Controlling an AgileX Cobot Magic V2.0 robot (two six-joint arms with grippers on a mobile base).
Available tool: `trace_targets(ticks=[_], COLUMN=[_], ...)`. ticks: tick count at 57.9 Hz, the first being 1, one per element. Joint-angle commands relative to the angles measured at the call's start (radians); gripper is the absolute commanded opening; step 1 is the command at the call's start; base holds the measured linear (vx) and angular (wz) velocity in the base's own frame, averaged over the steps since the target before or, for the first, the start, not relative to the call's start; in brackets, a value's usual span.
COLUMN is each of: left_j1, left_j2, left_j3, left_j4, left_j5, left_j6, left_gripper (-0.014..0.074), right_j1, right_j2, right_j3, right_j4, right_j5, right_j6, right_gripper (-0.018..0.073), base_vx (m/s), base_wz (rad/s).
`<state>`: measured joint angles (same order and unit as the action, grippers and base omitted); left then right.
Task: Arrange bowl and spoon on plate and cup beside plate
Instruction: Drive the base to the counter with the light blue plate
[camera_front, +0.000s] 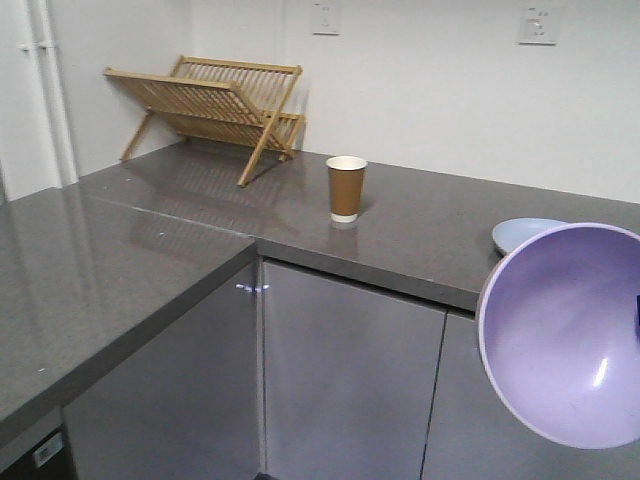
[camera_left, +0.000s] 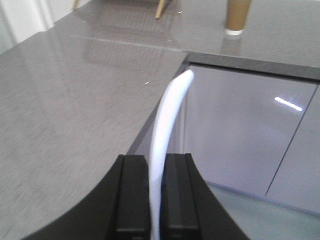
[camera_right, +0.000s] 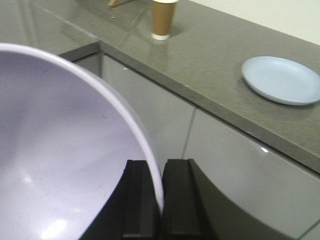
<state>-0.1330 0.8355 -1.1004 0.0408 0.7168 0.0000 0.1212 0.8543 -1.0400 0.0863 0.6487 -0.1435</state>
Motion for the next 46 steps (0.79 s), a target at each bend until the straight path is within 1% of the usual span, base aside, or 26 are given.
trace_targets(ticks=[1, 18, 46], left_j1=[-0.007, -0.007, -0.007], left_j2=[-0.004, -0.004, -0.004], left_j3=[-0.027, -0.027, -0.027], left_j4=[-0.002, -0.002, -0.002], left_j5=[-0.079, -0.08, -0.08], left_j6=[0.0, 0.0, 0.0], left_gripper=[-0.0003, -0.0003, -0.0003], right_j1=[-0.001, -0.001, -0.001], right_j2=[-0.008, -0.008, -0.008], right_j3=[-0.029, -0.029, -0.029], right_j4=[0.0, 0.0, 0.0], right_j5=[-0.09, -0.09, -0.09], right_j6=[-0.002, -0.002, -0.002], right_gripper=[-0.0012, -0.0012, -0.0012], base_vx=[0.28, 0.3, 0.34], base_wz=[-0.5, -0.42, -0.34])
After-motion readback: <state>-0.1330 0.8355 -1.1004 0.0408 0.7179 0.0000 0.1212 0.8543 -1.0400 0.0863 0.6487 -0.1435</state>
